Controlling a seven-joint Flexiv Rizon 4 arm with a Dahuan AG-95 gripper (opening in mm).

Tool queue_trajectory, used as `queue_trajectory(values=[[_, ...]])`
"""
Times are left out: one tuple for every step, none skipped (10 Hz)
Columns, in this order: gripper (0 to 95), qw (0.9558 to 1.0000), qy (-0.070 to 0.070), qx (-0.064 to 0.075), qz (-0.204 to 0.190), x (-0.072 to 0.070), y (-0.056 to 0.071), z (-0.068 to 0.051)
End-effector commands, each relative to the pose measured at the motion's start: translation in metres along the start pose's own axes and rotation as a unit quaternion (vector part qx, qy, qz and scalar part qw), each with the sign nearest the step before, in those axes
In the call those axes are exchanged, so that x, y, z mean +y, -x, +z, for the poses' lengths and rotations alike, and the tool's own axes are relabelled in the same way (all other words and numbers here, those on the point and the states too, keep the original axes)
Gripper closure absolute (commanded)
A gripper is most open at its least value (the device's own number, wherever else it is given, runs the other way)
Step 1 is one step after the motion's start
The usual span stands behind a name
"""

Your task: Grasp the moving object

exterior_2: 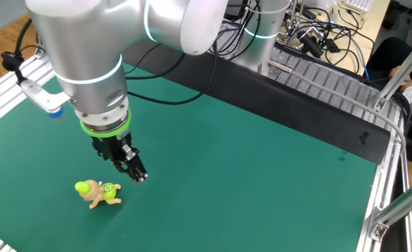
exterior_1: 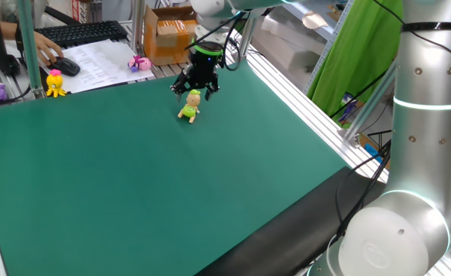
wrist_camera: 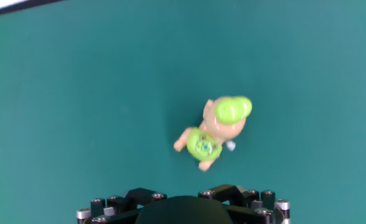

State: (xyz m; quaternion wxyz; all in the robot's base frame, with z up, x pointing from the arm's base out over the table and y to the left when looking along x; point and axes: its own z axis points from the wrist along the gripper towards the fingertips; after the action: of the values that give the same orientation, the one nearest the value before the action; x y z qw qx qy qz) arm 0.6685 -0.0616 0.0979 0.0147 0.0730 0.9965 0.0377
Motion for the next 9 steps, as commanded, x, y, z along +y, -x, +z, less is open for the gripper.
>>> queue_trajectory(values=[[0.0,0.9998,0.012,-0.018,-0.004,-0.004,0.014,0.003],[0.0,0.9995,0.013,-0.028,-0.001,-0.008,0.017,0.008],[0.0,0.9995,0.014,-0.029,0.002,-0.009,0.018,0.010],[19.0,0.9994,0.015,-0.032,0.005,-0.009,0.018,0.011],[19.0,0.9991,0.016,-0.037,0.010,-0.010,0.018,0.013],[19.0,0.9989,0.018,-0.041,0.014,-0.011,0.019,0.016],[19.0,0.9986,0.019,-0.046,0.019,-0.012,0.019,0.020],[19.0,0.9983,0.020,-0.051,0.022,-0.013,0.020,0.024],[19.0,0.9980,0.020,-0.055,0.023,-0.015,0.022,0.029]])
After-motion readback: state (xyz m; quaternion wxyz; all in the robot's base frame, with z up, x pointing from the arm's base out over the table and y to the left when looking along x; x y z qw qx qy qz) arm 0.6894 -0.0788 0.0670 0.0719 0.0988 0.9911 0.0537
